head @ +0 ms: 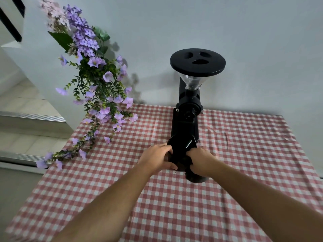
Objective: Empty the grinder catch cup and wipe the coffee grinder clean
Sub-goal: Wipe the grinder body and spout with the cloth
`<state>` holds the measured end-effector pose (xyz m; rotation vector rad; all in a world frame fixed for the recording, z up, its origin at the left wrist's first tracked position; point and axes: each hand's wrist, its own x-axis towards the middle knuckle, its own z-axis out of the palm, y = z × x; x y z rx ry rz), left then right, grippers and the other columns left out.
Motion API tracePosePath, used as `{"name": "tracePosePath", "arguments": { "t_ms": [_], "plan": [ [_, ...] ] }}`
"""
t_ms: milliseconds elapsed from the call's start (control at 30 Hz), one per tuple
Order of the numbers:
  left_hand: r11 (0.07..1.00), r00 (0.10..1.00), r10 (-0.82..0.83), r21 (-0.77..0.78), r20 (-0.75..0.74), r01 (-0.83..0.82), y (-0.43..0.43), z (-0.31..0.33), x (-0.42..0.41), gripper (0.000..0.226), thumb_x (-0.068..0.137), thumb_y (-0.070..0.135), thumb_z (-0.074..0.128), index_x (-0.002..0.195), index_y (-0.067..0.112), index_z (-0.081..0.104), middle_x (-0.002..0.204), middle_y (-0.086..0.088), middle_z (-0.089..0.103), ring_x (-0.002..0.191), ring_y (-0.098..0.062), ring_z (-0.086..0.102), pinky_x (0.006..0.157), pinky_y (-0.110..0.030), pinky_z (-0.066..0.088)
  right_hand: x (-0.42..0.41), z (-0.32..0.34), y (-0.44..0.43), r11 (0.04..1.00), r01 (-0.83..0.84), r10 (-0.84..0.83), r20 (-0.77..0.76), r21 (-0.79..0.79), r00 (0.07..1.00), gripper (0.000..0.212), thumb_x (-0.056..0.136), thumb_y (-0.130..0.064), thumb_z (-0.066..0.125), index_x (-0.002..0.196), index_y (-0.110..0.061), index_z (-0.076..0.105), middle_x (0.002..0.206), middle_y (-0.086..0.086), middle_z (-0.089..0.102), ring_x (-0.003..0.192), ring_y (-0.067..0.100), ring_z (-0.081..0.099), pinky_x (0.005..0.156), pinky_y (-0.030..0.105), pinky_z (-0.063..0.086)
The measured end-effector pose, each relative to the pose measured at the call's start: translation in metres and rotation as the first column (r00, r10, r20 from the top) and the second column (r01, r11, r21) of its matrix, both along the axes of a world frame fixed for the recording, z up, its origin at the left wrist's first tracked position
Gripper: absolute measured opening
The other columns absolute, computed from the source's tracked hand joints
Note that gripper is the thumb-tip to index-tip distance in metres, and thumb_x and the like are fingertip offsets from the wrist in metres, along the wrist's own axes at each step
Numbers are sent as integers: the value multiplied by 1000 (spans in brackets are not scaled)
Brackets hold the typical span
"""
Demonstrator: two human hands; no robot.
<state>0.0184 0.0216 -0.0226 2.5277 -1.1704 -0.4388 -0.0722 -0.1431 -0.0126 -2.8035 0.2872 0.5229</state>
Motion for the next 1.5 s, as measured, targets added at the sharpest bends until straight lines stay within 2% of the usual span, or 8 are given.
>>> {"name": "tracePosePath", "arguments": {
  "t_ms": [133,333,533,733,933,1267,1400,1500],
  "plan": [
    [1000,999,-10,16,49,9,1,2,-2,47,74,52,72,110,24,59,109,8,64,96,-11,60,80,-30,51,-3,9,-3,851,267,-250,-97,453,963,17,88,-14,56,101,-9,64,92,10,66,73,14,60,61,23,50],
    [1000,1000,4,13,23,-4,-5,2,-13,53,68,58,73,109,26,61,105,10,66,93,-10,62,78,-32,54,-29,35,-29,659,421,-408,-174,623,896,20,82,-2,56,95,-8,70,91,18,70,78,21,66,73,32,54],
    [999,999,36,-14,-20,-37,-4,2,-16,53,66,58,75,106,27,61,103,11,67,89,-9,63,79,-30,54,-34,54,-39,707,479,-681,317,521,660,18,84,-6,58,91,-20,68,83,4,69,74,20,65,65,35,56],
    [999,997,44,-25,61,-43,-6,-2,-21,59,68,65,69,113,27,59,110,10,66,96,-11,63,82,-31,53,-33,-2,-3,993,106,-95,219,-42,971,40,89,-21,51,129,-23,50,134,-6,49,115,14,48,94,29,47],
    [998,986,55,-49,155,-48,-6,-6,-26,54,73,67,62,109,27,60,104,10,66,90,-9,63,71,-25,50,-25,3,-1,870,306,-341,23,386,940,24,89,-22,53,111,-22,61,88,0,64,71,13,63,56,22,52],
    [993,986,117,-37,121,-113,-6,-5,-28,63,65,74,62,108,28,61,100,13,68,85,-6,63,65,-22,50,-60,12,-37,908,215,-282,143,361,949,23,81,-11,62,95,-29,67,98,-13,66,85,7,63,74,25,56],
    [992,986,129,-30,110,-126,-7,-4,-29,63,65,75,61,109,30,60,100,12,68,83,-8,64,63,-21,47,-38,20,-44,950,128,-233,376,285,897,41,82,-9,59,118,-28,62,124,-13,56,106,9,54,90,26,47],
    [991,984,136,-5,117,-137,-8,-4,-31,63,67,76,59,109,29,59,100,11,67,83,-10,63,62,-23,47,-22,14,-35,989,48,-91,327,137,941,52,85,-9,52,134,-29,49,141,-12,43,123,14,43,102,33,42]
  ]
}}
